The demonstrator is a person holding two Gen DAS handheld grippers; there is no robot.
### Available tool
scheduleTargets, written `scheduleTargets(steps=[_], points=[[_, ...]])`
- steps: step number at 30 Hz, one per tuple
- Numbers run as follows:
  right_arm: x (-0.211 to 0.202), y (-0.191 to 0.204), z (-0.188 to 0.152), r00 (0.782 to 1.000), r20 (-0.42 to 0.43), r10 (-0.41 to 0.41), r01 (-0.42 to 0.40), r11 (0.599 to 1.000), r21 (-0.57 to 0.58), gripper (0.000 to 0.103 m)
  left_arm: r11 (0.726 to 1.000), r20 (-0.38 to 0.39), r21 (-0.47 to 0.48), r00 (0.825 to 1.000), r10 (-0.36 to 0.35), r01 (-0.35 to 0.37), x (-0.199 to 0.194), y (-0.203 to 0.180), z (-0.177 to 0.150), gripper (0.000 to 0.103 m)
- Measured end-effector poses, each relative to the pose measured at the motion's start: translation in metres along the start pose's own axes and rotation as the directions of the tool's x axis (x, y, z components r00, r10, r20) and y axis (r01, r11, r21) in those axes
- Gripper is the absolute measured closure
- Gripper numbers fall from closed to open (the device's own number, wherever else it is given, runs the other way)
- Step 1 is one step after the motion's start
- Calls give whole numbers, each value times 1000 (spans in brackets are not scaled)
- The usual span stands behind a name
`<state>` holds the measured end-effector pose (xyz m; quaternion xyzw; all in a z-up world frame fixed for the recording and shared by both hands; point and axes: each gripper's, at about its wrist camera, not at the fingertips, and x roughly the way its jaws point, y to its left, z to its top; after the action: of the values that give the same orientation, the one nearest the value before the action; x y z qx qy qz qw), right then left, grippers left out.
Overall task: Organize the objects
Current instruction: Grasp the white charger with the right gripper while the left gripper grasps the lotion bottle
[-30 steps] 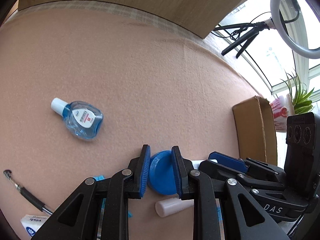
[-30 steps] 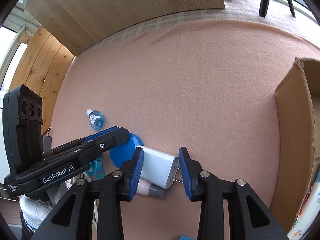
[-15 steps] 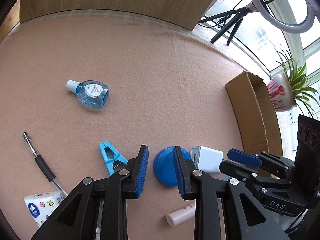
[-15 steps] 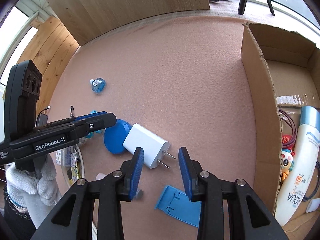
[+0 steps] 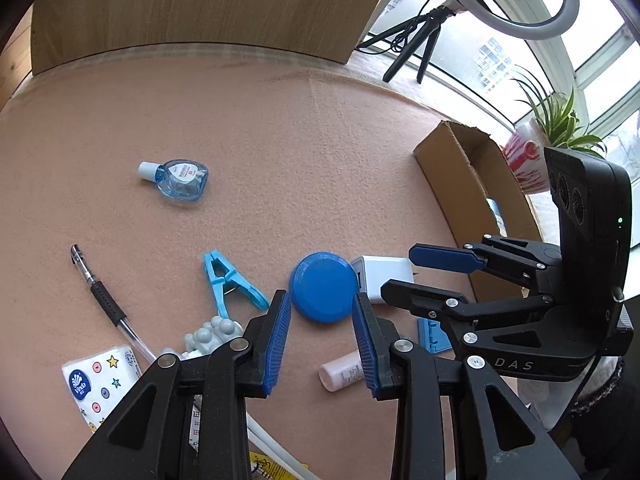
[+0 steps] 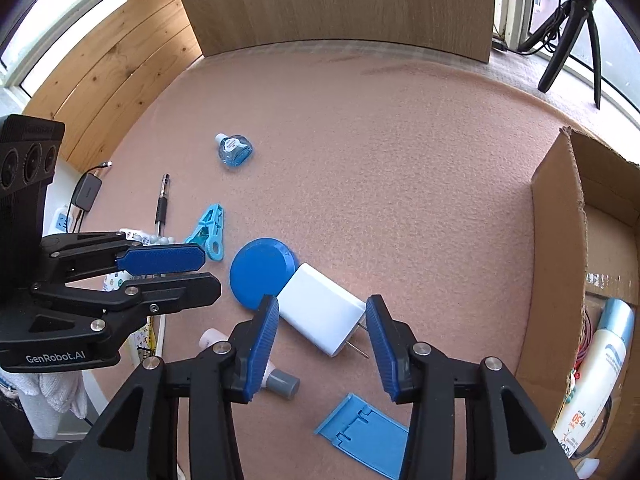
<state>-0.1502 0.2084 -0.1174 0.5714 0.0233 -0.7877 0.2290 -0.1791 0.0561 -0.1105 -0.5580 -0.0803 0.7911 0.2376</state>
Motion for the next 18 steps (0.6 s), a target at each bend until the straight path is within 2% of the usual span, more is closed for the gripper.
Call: scheduleTargets(steps=[3, 5, 9, 11, 14, 18], points=[[0, 2, 1, 1000, -1, -13, 13, 1000, -25, 59, 1000, 31, -23, 999, -10, 11, -16, 6, 9, 65], [1, 6, 2, 1000, -4, -19, 18, 999, -49, 57, 1000, 35, -5, 999, -27, 28, -24, 2, 11, 64], [2, 11, 3, 999, -2, -41, 41, 993, -111, 52, 996, -20, 83, 999, -37, 39, -18, -17, 1, 62], [5, 14, 5, 999, -10, -42, 40, 989, -139, 50, 993, -57, 109, 997, -48, 54, -10, -24, -9, 62], [13, 17, 6, 998, -31, -59, 53, 983, -176, 50, 991, -89, 126, 996, -28, 39, 0, -27, -22, 62], [19, 16, 1, 997, -59, -51, 39, 980, -194, 50, 986, -105, 165, 994, -19, 36, 6, -33, -34, 61]])
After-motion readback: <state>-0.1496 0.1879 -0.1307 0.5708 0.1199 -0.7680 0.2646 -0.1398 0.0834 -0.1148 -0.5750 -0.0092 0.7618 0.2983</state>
